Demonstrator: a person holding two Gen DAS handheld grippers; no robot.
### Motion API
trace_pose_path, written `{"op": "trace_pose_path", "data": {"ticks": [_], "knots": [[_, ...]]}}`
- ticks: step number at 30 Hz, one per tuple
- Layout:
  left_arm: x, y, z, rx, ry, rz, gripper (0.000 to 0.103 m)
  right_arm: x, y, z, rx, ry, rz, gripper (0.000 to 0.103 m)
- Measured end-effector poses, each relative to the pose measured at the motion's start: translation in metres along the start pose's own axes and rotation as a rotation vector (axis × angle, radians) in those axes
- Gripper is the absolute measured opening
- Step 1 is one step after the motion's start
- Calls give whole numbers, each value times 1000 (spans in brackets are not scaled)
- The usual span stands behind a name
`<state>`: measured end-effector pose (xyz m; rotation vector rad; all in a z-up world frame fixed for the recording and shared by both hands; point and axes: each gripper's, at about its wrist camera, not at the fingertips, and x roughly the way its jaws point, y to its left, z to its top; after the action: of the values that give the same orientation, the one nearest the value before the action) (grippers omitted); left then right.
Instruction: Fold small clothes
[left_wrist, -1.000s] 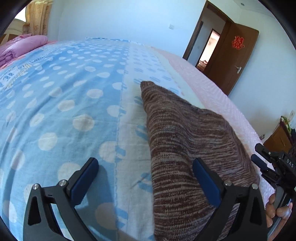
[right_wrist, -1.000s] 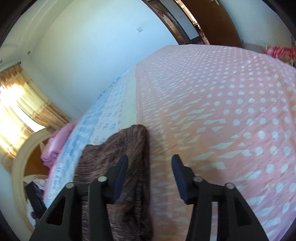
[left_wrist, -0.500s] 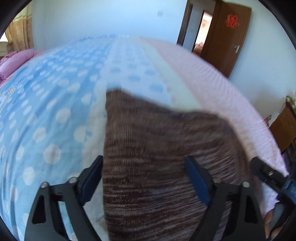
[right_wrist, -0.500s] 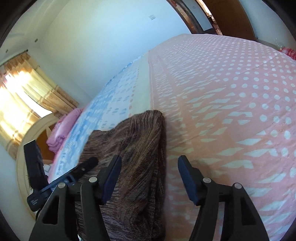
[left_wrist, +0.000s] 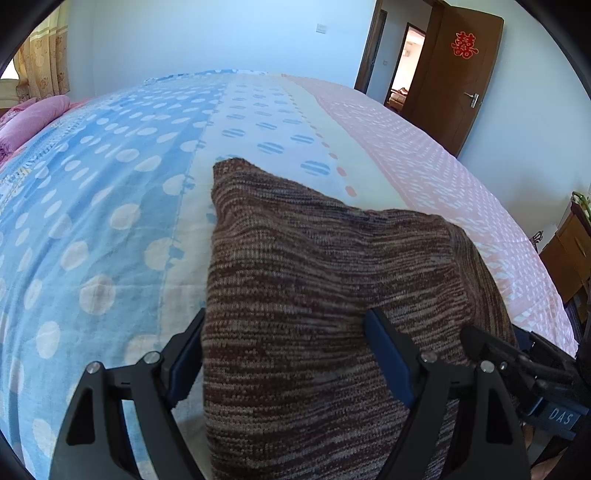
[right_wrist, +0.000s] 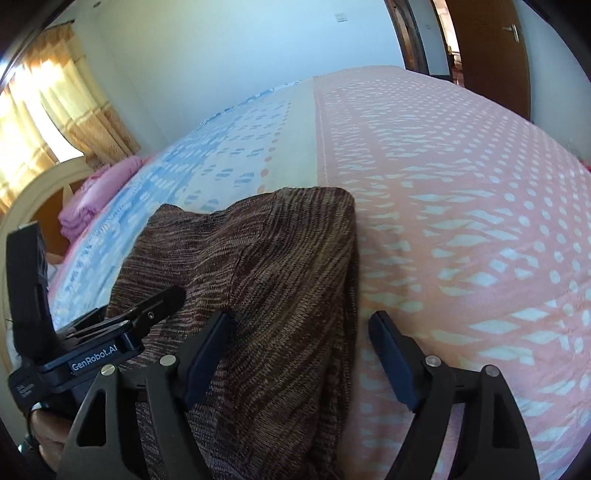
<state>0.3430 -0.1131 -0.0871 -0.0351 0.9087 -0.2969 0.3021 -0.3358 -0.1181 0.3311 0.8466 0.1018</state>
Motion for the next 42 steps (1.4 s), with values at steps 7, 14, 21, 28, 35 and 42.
{"op": "trace_pose_path", "data": {"ticks": [7,14,21,28,35,42], "knots": [[2,-1,1,5,-1,7,85,5,7,2,-13,11,96,40],[-2,-4,-2,23,-19,-32,68,5,1,-1,21,7,128,40],[-1,-4,-1,19,-14,-44,69,6,-5,-3,53,16,165,45],[-2,-2,-2,14,-16,-75,58,6,3,-2,21,15,134,45],[-5,-5,-5,30,-38,-73,43,1,16,-2,-47,-13,65,33],[-6,-7,-5,39,-50,-60,39,-6,31,-5,-124,-51,-19,28]]}}
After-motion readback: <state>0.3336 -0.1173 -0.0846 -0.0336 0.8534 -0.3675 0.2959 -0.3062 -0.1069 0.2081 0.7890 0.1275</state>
